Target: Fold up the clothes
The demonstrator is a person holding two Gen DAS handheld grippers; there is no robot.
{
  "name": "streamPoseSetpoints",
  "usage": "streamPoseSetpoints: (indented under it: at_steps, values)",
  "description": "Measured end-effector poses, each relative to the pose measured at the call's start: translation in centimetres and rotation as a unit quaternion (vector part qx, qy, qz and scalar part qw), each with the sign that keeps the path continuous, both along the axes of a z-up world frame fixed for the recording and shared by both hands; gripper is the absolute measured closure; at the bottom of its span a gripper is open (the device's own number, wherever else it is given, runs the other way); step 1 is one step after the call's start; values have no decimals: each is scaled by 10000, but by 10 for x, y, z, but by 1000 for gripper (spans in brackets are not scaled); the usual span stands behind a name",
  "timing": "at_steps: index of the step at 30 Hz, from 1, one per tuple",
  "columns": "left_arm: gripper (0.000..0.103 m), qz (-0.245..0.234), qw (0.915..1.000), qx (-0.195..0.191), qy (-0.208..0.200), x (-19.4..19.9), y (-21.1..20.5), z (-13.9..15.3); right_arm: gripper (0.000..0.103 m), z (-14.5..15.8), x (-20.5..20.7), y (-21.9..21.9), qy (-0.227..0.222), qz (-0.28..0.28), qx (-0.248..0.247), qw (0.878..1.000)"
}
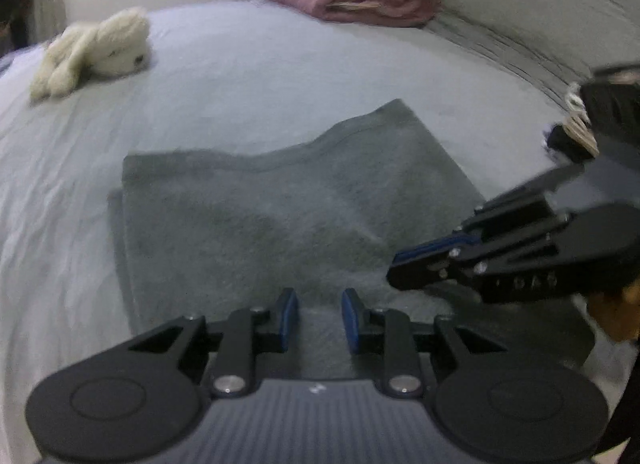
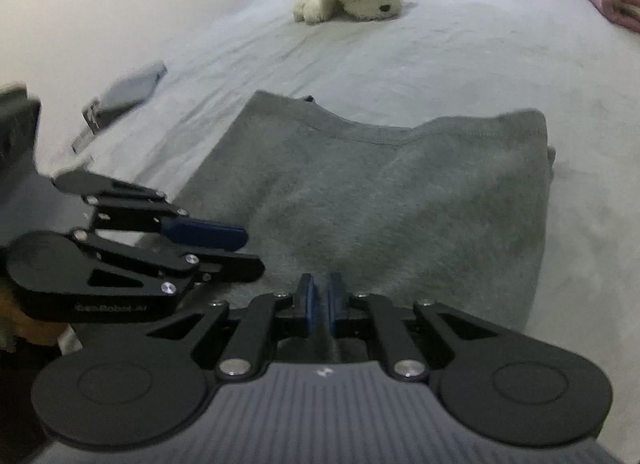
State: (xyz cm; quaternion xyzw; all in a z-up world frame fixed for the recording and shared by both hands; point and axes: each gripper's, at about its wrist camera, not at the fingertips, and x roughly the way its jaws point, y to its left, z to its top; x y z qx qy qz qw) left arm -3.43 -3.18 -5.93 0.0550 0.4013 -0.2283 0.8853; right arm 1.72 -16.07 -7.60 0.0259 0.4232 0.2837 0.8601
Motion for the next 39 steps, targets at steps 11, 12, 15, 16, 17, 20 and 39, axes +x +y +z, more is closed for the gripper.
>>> streamPoseSetpoints:
  at_steps: [11,12,15,16,17,20,39]
  values:
    - [76,2,9999,-130,-61,13,0,21,82,26,-16,10,-614,209,-94,9978]
    - [76,-1,9999,-99,-49,13,0,20,82,29,-20,14,-677,351,-115,9970]
    - [76,-8,10000,-3,-13,10,0,16,82,21,-24,26,-545,605,-410,9958]
    - [76,-10,10000,29,-1,9,0,15,83,18,-25,29,-545,648,-550,9949]
    - [76,-13,10000,94,10,8,2,13,84,19,-27,27,-576,647,-544,9947]
    - [76,-86,9999,144,-33,4,8,14,84,24,-32,23,-670,646,-527,9943]
    - [72,-296,9994,104,-165,-24,-1,4,83,10,-57,26,-929,897,-854,9879]
